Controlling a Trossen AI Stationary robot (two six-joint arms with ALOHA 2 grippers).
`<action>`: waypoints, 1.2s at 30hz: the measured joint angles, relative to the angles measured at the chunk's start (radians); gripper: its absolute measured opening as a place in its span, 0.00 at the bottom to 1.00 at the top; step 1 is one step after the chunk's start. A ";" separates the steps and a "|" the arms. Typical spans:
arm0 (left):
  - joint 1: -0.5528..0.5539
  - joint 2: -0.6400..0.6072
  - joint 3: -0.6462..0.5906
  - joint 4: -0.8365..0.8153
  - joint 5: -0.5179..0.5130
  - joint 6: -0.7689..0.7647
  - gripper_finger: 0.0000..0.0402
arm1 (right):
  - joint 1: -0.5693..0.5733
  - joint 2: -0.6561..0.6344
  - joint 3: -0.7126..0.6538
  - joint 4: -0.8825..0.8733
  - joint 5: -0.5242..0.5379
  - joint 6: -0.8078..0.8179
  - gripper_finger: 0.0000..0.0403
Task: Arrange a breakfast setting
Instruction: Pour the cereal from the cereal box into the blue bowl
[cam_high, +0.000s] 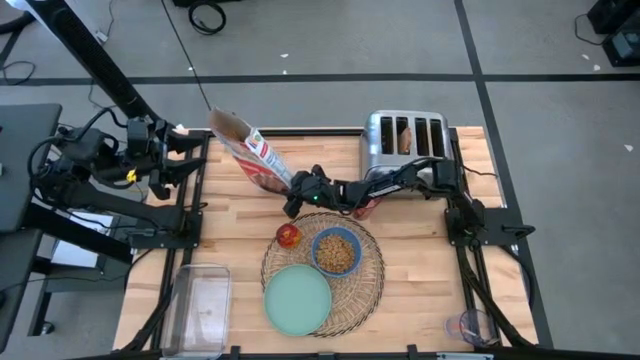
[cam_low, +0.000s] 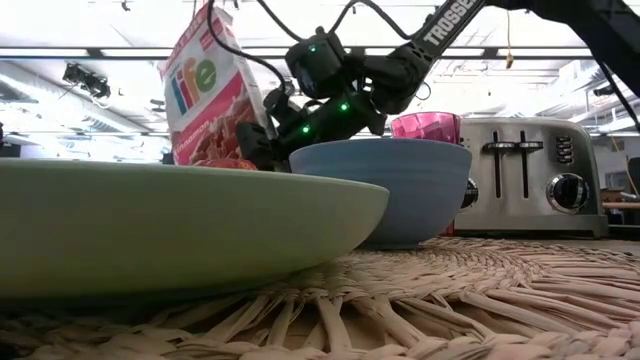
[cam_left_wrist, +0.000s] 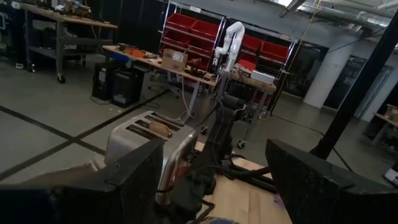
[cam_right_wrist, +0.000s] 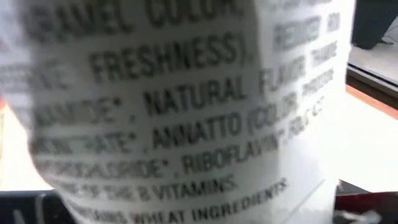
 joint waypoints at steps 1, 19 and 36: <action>0.000 0.000 0.000 -0.003 0.000 0.000 0.72 | 0.002 0.000 0.001 -0.002 0.002 -0.001 0.53; 0.000 0.000 0.000 -0.005 0.000 0.000 0.72 | 0.005 -0.002 0.002 -0.036 -0.023 0.005 0.64; 0.000 0.000 0.000 -0.005 0.000 0.000 0.72 | 0.016 -0.003 0.040 -0.116 -0.120 0.006 0.86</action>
